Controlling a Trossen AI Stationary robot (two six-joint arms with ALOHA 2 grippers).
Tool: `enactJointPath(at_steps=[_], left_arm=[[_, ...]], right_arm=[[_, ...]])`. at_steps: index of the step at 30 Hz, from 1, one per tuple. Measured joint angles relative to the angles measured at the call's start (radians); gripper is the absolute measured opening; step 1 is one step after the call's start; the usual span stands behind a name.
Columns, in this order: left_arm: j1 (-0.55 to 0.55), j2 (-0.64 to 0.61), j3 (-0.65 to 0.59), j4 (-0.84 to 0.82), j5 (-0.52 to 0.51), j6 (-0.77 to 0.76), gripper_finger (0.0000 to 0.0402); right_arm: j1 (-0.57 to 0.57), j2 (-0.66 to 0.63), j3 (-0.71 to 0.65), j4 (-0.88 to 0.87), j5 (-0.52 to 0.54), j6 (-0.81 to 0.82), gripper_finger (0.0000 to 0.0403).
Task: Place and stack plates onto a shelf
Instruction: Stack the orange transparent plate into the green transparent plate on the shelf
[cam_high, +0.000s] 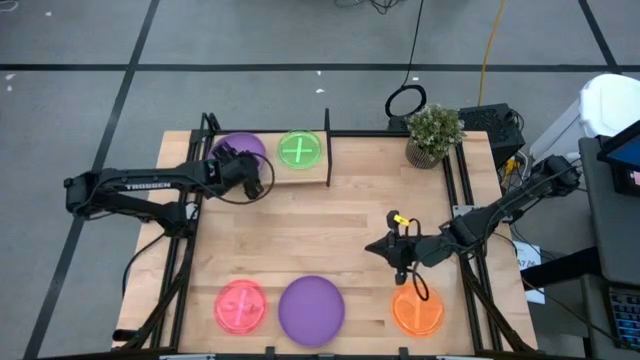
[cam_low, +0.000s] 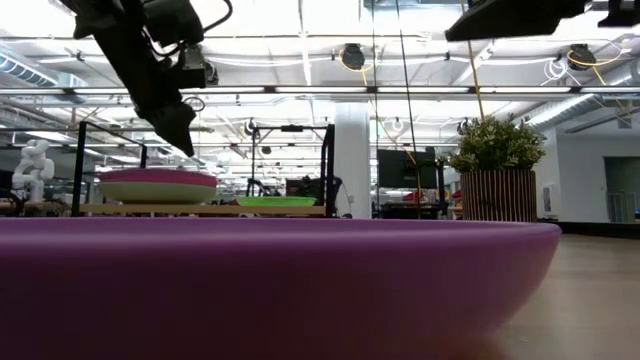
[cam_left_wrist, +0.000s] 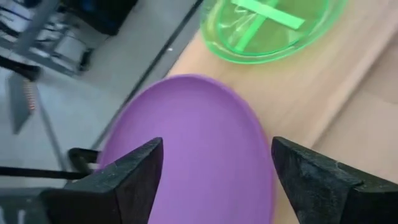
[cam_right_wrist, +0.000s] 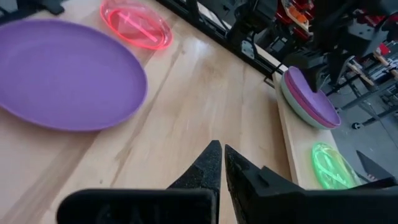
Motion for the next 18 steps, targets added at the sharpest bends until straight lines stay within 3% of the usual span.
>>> enactJointPath(at_steps=[6,11,18], left_arm=[[-0.036,0.001,0.000,-0.002,0.168,-0.034,0.0305],[-0.137,0.001,0.000,0.003,0.273,-0.059,0.0299],[-0.321,0.001,0.000,0.098,0.285,-0.071,0.0257]], right_arm=[[0.036,0.000,0.050,-0.063,-0.001,0.051,0.0005],[0.074,0.000,0.134,-0.250,-0.002,0.237,0.0006],[0.118,0.033,0.278,-0.588,-0.198,0.602,0.0005]])
